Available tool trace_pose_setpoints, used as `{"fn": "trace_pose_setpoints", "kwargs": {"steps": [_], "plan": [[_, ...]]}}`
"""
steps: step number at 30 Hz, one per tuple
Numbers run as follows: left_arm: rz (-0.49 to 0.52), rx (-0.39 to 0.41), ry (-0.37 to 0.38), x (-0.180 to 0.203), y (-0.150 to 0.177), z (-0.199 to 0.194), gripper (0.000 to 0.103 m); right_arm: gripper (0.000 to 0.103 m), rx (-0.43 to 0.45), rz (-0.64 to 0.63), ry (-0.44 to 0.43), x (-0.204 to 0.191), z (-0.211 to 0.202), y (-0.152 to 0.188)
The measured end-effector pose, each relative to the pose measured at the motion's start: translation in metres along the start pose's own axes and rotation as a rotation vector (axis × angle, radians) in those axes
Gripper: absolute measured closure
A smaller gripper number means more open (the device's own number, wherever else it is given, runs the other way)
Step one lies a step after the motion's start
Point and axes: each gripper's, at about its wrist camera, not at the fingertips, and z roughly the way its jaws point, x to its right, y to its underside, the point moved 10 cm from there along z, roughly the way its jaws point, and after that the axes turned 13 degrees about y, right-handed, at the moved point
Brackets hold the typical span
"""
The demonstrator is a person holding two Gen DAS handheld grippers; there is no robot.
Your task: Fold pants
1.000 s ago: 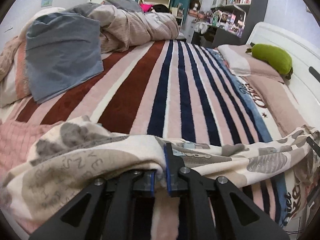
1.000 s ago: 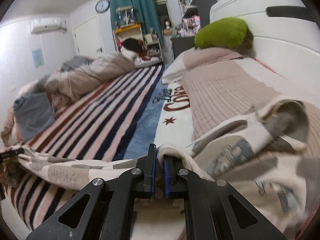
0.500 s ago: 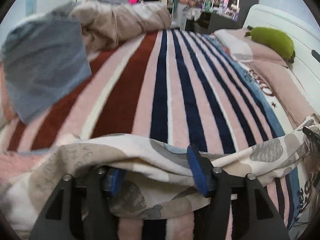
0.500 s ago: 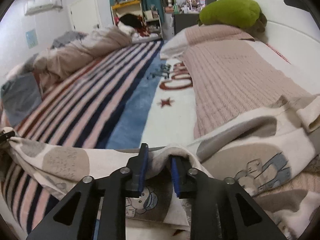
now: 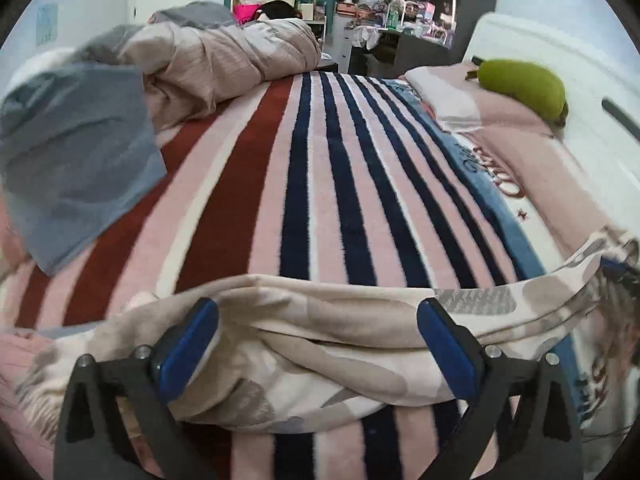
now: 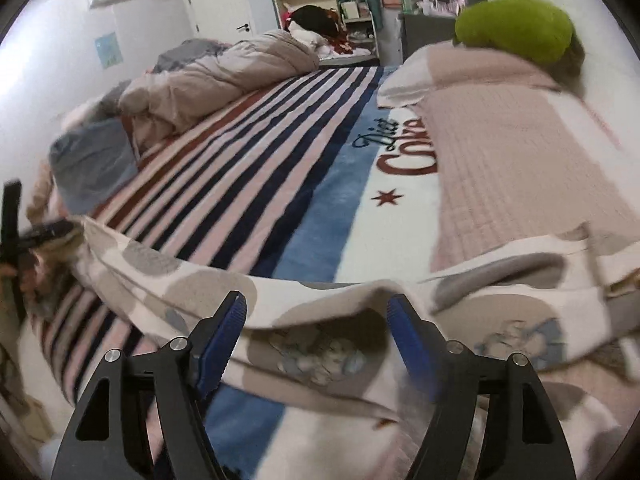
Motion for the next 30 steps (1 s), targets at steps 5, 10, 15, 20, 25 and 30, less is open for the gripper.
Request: {"fn": "trace_pose_setpoints", "kwargs": {"steps": [5,10,15,20,25,30], "plan": [[0.03,0.001,0.036,0.019,0.01,-0.011,0.005,0.033,0.029,-0.017,0.085,0.022,-0.03,0.014],[0.059,-0.029,0.108,0.053,0.032,-0.005,0.005,0.034,-0.005,-0.071,0.134,0.032,-0.054,0.044],[0.081,-0.042,0.148,0.081,0.047,0.009,0.005,0.035,-0.063,-0.106,0.225,0.042,-0.053,0.085],[0.068,-0.055,0.19,0.096,0.054,0.019,0.005,0.041,-0.044,-0.228,0.418,0.056,-0.045,0.108],[0.063,-0.047,0.204,0.104,0.052,0.023,0.005,0.101,0.002,-0.303,0.561,0.065,-0.054,0.104],[0.073,-0.067,0.208,0.109,0.054,0.034,0.005,0.101,0.092,-0.23,0.562,0.082,-0.08,0.069]]}}
